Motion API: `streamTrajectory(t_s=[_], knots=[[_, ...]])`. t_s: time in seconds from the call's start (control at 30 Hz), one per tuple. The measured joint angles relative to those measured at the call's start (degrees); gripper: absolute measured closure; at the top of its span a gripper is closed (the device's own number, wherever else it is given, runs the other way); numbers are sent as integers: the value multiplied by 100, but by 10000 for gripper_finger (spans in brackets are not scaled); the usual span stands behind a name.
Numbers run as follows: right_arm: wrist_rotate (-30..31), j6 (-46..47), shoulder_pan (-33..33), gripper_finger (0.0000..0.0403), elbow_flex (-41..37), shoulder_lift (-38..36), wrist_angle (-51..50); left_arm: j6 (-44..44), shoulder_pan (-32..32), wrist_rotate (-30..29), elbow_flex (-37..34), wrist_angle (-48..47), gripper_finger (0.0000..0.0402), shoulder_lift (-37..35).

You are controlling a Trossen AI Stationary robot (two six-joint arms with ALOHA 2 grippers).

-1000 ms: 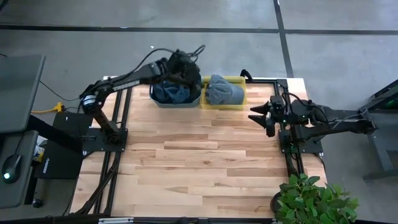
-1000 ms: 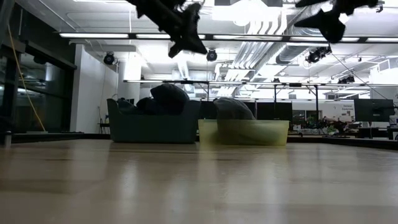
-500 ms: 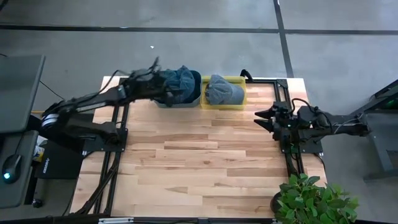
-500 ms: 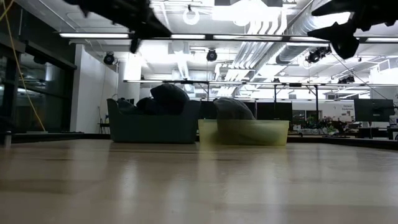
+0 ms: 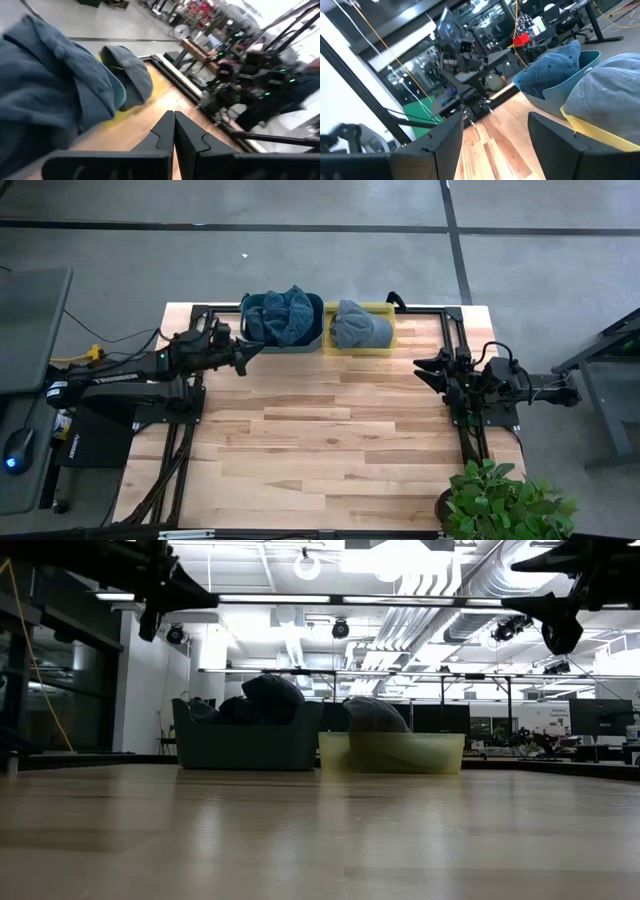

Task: Pick & Place hat
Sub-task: Return to Home Position

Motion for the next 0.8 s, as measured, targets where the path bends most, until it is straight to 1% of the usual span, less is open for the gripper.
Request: streamTrajectory(t_s=[0.1, 0.2, 0.3, 0.4, 0.53, 0.73, 0.8], knots=[[29, 24, 0, 185, -158, -159, 89, -180, -141, -8, -381, 488, 401, -275], [110, 69, 0, 185, -235, -206, 133, -253, -267, -186, -666, 863, 401, -447], [124, 110, 0, 185, -353, -195, 332, -402, -375, -353, -886, 994, 401, -471], [139, 131, 0, 185, -523, -193, 707, -418, -480, -368, -1040, 1287, 401, -479], [348, 134, 0, 185, -685, -195, 1121, -430, -643, -469, -1301, 1502, 401, -477], [388, 136, 0, 185, -882, -195, 1503, -696, -972, -711, -2062, 2717, 401, -547], [384, 192, 0, 185, -886, -195, 1481, -750, -1091, -746, -2203, 2930, 401, -545]])
